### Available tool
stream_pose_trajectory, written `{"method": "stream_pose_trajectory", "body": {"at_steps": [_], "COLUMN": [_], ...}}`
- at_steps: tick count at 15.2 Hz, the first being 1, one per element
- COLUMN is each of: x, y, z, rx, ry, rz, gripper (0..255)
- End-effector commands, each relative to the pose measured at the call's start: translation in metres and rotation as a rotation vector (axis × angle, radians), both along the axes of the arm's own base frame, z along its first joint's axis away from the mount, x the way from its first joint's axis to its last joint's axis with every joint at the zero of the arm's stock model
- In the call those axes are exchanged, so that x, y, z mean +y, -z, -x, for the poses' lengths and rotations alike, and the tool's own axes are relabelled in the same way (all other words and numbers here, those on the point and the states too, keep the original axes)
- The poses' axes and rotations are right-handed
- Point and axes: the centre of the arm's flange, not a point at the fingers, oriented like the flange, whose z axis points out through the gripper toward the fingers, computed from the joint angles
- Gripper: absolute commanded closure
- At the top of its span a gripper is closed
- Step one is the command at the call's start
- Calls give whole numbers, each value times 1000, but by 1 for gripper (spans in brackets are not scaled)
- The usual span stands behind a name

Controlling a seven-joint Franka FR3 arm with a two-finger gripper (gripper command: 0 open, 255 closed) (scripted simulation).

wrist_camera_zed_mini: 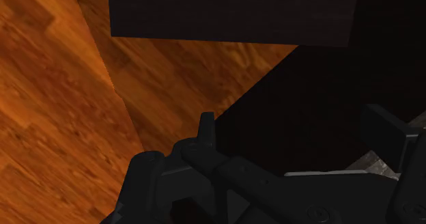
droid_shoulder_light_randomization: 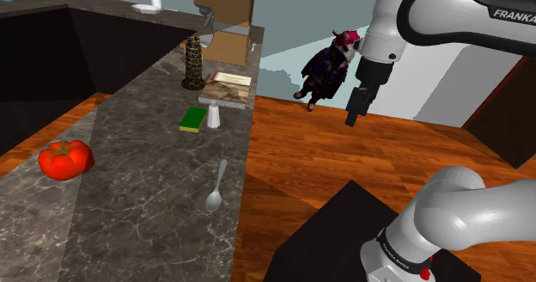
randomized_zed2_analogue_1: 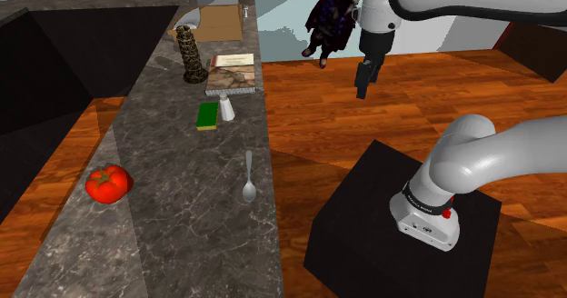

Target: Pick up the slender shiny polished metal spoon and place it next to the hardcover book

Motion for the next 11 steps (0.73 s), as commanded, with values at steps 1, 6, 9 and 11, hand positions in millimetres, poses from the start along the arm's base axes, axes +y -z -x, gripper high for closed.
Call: {"method": "stream_pose_trajectory", "body": {"at_steps": [1, 6, 9, 11], "x": [0, 49, 78, 97], "y": [0, 34, 54, 67], "z": [0, -13, -25, -33], "rx": [0, 0, 0, 0], "ry": [0, 139, 223, 278], "rz": [0, -24, -38, -47], "gripper": [0, 0, 0, 0]}}
